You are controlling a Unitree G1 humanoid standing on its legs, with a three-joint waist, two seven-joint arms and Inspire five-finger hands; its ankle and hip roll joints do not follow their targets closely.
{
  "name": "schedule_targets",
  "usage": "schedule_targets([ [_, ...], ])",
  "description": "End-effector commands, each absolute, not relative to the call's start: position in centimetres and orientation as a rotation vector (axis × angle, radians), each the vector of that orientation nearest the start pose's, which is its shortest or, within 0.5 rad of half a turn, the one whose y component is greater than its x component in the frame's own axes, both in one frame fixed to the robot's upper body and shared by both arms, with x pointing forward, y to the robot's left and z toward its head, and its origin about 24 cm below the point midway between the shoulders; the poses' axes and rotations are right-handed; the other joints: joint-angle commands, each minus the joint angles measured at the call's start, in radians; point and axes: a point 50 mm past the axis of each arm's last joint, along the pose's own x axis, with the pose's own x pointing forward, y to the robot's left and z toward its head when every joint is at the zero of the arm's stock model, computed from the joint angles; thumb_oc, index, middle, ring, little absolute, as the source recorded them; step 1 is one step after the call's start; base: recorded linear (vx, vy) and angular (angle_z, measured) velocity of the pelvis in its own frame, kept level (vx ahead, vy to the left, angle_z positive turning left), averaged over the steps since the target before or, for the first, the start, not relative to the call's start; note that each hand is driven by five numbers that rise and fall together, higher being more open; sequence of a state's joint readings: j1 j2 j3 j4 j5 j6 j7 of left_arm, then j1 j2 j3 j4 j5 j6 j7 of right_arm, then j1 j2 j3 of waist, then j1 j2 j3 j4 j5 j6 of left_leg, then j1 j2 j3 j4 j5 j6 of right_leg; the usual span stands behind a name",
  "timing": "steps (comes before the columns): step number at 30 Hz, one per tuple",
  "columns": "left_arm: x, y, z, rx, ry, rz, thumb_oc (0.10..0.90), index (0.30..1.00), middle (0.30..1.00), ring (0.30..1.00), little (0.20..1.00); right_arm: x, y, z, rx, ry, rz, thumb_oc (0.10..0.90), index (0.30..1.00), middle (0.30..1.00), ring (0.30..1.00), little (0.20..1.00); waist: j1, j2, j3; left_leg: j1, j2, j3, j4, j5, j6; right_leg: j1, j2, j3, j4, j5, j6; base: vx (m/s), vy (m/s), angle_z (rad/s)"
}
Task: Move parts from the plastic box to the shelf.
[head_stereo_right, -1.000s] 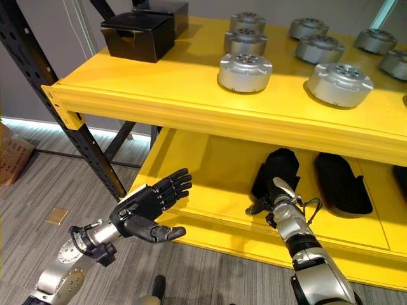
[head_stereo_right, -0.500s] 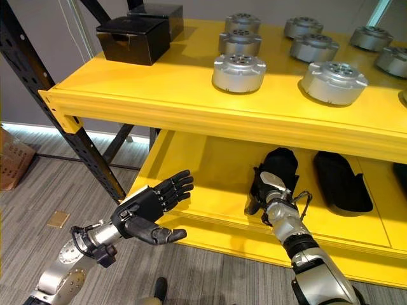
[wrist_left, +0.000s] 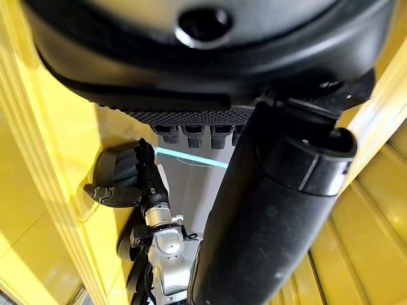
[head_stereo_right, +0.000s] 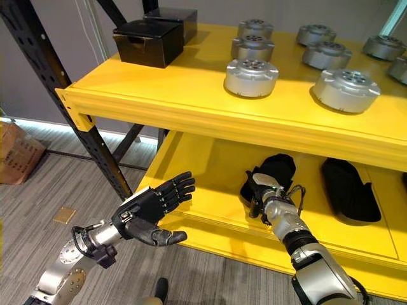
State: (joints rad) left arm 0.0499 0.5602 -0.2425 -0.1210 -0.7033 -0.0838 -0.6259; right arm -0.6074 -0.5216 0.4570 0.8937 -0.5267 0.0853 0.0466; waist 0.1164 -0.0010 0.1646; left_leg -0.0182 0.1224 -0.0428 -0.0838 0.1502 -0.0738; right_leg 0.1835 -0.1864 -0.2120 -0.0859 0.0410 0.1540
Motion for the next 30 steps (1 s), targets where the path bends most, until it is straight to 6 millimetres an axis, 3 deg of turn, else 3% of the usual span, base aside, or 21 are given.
schedule_targets([
  [1,23.9,15.0,12.4,-0.201,-0.349,-0.947,0.900,1.000,1.000,1.000,1.000,32.6,-24.7,-0.3,-1.325,0.566,0.274,0.900,1.000,1.000,1.000,1.000,0.042,0.008,0.061,0.029,0.033,0.055,0.023,-0.096,0.008,-0.056,-0.030,0.010,0.101,-0.059,-0.016,0.00,0.000,0.06],
  [4,24.0,14.9,12.4,-0.199,-0.350,-0.955,0.900,1.000,1.000,1.000,1.000,32.5,-24.5,-0.6,-1.304,0.574,0.293,0.900,1.000,1.000,1.000,1.000,0.046,0.007,0.064,0.028,0.032,0.052,0.024,-0.095,0.008,-0.054,-0.030,0.009,0.100,-0.058,-0.016,0.00,-0.004,0.01],
  [5,24.0,14.8,12.5,-0.197,-0.347,-0.964,0.900,1.000,1.000,1.000,1.000,32.9,-23.3,-0.3,-1.354,0.513,0.361,0.900,1.000,1.000,1.000,1.000,0.052,0.005,0.066,0.024,0.030,0.049,0.024,-0.093,0.009,-0.051,-0.030,0.008,0.096,-0.056,-0.015,0.00,0.000,0.00],
  [14,24.0,14.8,12.4,-0.192,-0.351,-0.968,0.900,1.000,1.000,1.000,1.000,33.1,-22.3,-0.2,-1.460,0.458,0.414,0.900,1.000,1.000,1.000,1.000,0.057,0.002,0.069,0.016,0.029,0.046,0.026,-0.091,0.008,-0.055,-0.030,0.006,0.096,-0.054,-0.014,-0.01,-0.004,0.04],
  [30,23.9,15.0,12.4,-0.187,-0.349,-0.979,0.900,1.000,1.000,1.000,1.000,32.9,-22.9,-0.1,-1.681,0.432,0.463,0.900,1.000,1.000,1.000,1.000,0.066,-0.004,0.066,0.014,0.033,0.044,0.019,-0.084,0.007,-0.050,-0.028,0.000,0.089,-0.052,-0.011,0.00,0.000,0.00],
])
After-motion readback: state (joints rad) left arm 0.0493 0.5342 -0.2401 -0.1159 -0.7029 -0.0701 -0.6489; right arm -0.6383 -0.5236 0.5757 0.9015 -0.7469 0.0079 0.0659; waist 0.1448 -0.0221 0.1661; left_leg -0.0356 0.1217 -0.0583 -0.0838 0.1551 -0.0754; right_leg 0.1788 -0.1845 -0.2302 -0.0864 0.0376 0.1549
